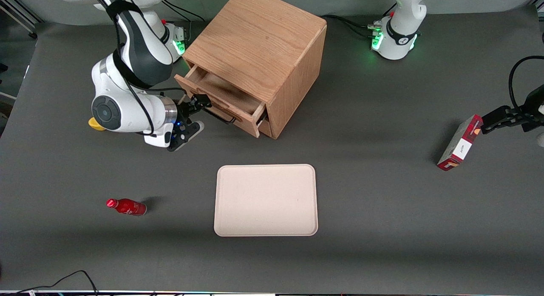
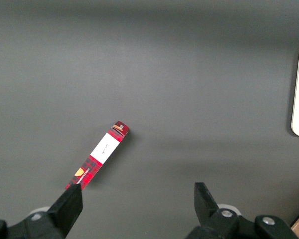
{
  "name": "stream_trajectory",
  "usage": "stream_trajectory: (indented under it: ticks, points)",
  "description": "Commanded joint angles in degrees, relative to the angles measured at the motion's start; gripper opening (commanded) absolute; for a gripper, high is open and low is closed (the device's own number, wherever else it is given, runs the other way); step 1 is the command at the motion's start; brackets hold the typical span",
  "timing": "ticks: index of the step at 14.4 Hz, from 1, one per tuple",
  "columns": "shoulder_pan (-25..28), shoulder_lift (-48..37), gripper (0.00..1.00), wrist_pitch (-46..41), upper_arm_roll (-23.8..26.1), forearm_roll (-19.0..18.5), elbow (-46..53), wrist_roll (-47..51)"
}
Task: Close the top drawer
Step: 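Push the drawer front with the right gripper into the cabinet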
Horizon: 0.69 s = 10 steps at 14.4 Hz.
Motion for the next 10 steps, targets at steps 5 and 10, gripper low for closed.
stream_trajectory:
  ticks: [5, 10]
  points:
    - [0.15, -6.30, 1.00, 4.79, 3.32, 4.45, -8.80, 3.40]
    - [0.15, -6.56, 1.00, 6.02, 5.17, 4.45, -9.51, 6.12]
